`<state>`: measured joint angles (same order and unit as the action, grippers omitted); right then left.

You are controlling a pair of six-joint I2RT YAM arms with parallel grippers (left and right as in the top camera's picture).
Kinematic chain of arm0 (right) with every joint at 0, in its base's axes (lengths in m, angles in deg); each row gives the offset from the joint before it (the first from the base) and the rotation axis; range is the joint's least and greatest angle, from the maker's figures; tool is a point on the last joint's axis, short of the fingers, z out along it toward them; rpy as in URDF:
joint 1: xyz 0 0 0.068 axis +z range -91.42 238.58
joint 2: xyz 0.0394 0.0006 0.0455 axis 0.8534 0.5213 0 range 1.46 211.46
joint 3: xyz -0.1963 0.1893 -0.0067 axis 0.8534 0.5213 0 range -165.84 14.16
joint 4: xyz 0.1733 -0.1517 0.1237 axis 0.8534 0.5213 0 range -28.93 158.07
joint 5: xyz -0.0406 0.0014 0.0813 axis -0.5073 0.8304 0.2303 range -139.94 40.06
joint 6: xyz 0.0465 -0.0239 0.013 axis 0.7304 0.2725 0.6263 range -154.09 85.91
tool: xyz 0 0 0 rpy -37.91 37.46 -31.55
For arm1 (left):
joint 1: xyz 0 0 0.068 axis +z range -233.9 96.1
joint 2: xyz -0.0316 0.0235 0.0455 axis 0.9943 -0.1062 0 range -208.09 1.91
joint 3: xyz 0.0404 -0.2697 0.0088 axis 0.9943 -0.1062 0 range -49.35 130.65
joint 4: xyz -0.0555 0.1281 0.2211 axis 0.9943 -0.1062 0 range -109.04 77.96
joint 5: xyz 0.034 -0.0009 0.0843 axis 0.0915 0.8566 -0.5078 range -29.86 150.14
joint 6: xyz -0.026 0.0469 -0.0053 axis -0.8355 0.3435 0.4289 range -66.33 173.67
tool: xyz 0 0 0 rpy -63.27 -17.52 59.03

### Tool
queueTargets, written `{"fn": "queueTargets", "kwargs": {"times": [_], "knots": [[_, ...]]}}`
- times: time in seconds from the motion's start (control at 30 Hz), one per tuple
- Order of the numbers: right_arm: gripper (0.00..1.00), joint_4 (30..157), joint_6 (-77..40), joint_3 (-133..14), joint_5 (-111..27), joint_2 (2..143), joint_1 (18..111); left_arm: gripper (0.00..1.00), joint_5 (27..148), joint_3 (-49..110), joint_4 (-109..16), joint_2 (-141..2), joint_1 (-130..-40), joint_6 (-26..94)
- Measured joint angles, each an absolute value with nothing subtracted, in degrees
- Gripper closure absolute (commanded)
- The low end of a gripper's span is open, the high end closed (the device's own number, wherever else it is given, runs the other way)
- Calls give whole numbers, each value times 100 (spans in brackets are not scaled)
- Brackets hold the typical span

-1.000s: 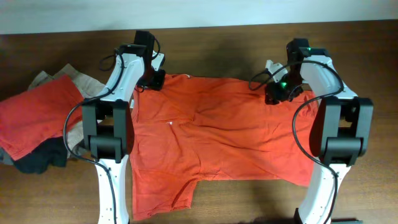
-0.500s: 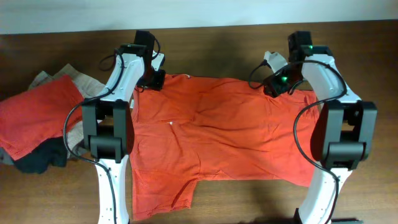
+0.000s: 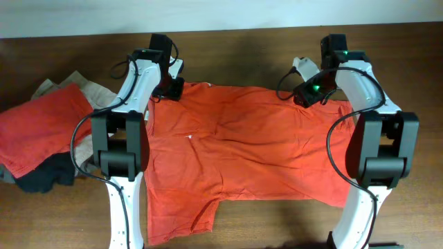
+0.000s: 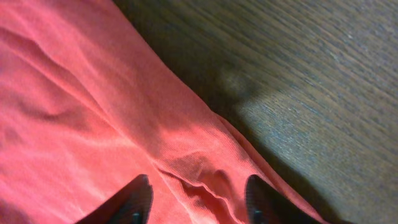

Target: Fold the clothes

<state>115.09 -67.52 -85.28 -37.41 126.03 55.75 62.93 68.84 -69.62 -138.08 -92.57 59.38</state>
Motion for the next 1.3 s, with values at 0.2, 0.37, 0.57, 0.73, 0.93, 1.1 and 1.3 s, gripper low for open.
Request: {"fn": "queueTargets", "kwargs": {"times": [0.2, 0.37, 0.57, 0.73, 0.93, 1.1, 1.3], "knots": [[46, 11612, -6758, -8528, -3743, 12645, 5575, 60, 6291, 6884, -6962, -13808, -9257, 5936], [50, 11588, -6761, -8528, -3745, 12714, 5575, 60, 6291, 6884, -6966, -13808, -9257, 5938], [77, 11487, -6734, -8528, -3793, 12769, 5575, 60, 6291, 6890, -6980, -13808, -9257, 5938], [93, 11564, -6577, -8528, -3843, 12773, 5575, 60, 6289, 6895, -7006, -13808, -9257, 5938], [96, 12045, -6387, -8528, -3852, 12760, 5621, 61, 6247, 6932, -7117, -13810, -9255, 5938], [84, 12471, -6131, -8526, -3850, 12505, 5844, 60, 6142, 7360, -7865, -13904, -9237, 5938], [64, 12491, -5401, -8528, -3856, 12266, 5909, 47, 6077, 8836, -9146, -13998, -9226, 5919]]}}
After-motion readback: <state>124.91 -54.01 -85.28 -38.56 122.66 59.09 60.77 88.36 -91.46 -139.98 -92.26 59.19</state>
